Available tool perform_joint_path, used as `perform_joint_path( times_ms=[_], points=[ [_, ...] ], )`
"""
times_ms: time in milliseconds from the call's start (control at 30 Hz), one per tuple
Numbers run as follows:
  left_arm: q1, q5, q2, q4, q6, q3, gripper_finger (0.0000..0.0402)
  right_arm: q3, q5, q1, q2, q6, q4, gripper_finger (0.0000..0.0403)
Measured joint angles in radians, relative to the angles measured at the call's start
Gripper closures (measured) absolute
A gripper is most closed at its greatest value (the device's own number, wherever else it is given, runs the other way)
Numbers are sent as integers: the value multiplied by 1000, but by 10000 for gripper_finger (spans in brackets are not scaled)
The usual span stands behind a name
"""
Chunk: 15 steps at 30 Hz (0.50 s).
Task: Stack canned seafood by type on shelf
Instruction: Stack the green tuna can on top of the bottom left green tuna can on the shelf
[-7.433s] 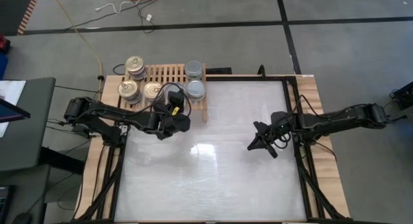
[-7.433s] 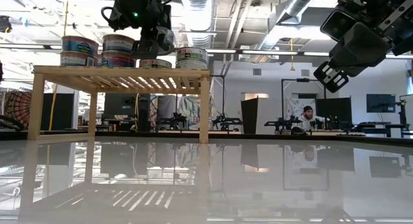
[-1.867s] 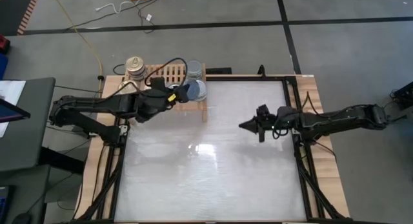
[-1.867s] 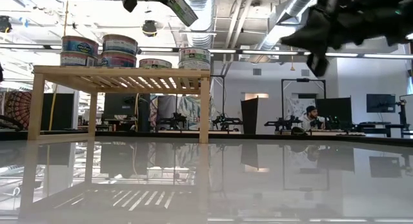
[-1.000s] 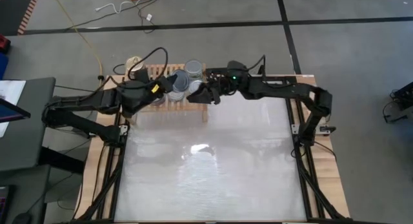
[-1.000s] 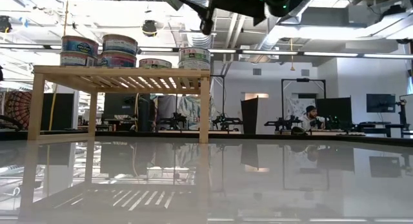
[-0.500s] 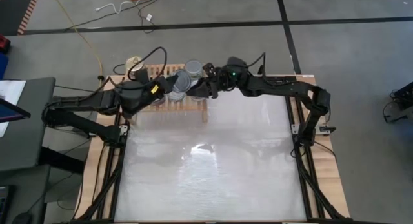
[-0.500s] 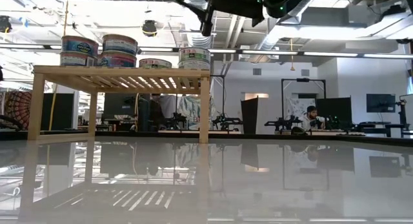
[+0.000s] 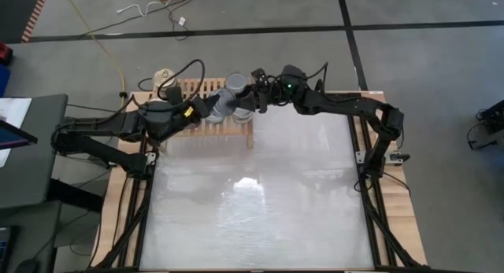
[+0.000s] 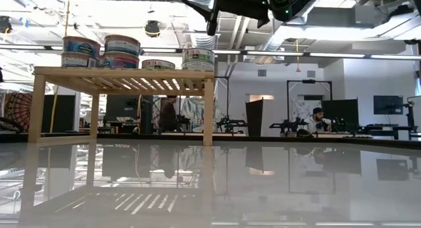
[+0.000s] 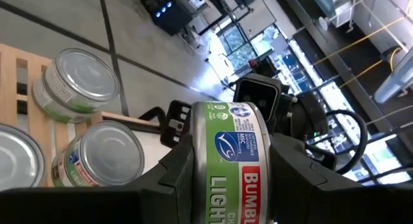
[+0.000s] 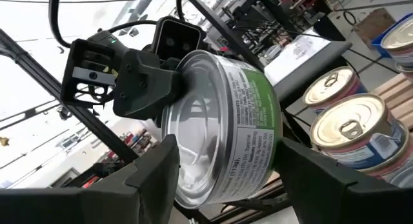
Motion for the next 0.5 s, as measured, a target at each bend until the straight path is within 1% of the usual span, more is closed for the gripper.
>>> perform_joint_path(
  times_ms=[100,167,233,367,500],
  points=[
    [0,0,0,0,-7,0,262,0,7,2,0,-2,1,131],
    [1,4,8,1,-7,0,262,0,9,2,0,-10,-2,147],
    [1,6,14,5,-9,1,262,0,9,2,0,-27,-4,174],
    [0,19,25,-1,7,1,260,-2,1,1,0,-14,-7,242],
    [1,7,26,-8,33,2,246,-2,1,1,0,-16,-18,244]
  ],
)
